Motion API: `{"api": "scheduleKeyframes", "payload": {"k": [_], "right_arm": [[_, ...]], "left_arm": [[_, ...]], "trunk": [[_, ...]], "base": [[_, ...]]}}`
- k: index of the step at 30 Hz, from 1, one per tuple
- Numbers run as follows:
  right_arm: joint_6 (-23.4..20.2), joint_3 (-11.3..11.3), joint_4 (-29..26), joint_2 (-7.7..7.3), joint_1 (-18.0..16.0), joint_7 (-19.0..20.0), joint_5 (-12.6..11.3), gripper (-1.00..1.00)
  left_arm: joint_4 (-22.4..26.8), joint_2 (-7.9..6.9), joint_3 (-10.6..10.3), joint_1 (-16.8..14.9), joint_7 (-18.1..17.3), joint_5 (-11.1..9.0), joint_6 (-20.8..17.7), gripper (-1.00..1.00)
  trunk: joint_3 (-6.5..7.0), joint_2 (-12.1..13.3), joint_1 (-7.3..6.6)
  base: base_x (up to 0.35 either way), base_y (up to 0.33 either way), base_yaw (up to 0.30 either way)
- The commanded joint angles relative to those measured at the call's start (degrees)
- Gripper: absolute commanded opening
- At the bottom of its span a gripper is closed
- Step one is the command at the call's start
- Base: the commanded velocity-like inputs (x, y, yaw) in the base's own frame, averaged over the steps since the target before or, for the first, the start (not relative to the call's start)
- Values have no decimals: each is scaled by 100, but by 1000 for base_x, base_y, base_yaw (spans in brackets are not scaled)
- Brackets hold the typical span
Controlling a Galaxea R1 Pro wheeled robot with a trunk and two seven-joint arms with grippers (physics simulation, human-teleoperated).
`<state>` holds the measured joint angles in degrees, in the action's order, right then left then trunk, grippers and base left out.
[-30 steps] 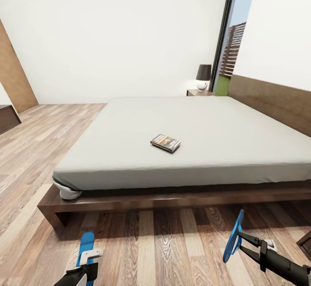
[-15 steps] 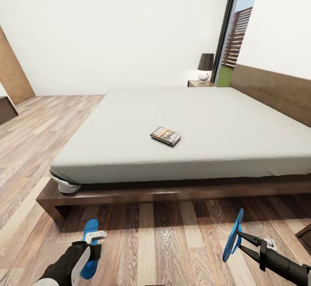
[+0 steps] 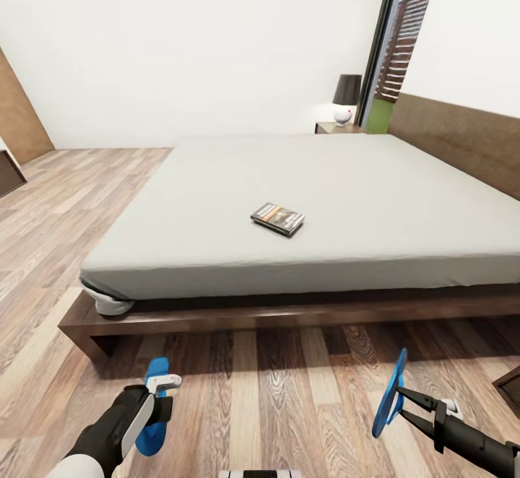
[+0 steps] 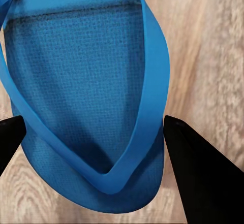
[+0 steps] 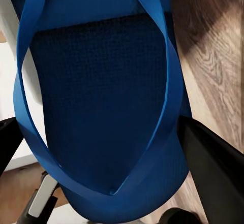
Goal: In the bedroom, move the book from the bed onto either nightstand, and place the two sandals side by side next to the bed.
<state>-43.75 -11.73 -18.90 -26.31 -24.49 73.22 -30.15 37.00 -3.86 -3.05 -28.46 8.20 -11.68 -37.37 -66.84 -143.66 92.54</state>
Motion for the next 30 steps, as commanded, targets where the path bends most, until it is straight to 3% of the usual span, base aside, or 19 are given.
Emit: {"api": "scheduleKeyframes", "payload": {"k": [1,30], "right_arm": [[-45,-10,0,1,-3,8,-18,-100],[-38,-5,0,3,-3,7,-17,-100]], "left_arm": [[9,0,-39,-2,45,-44,-25,-100],[18,7,-38,-2,29,-54,119,-100]], "trunk": [[-27,-4,1],[-670,-42,76]], "base": [[0,0,0],[0,0,0]]}}
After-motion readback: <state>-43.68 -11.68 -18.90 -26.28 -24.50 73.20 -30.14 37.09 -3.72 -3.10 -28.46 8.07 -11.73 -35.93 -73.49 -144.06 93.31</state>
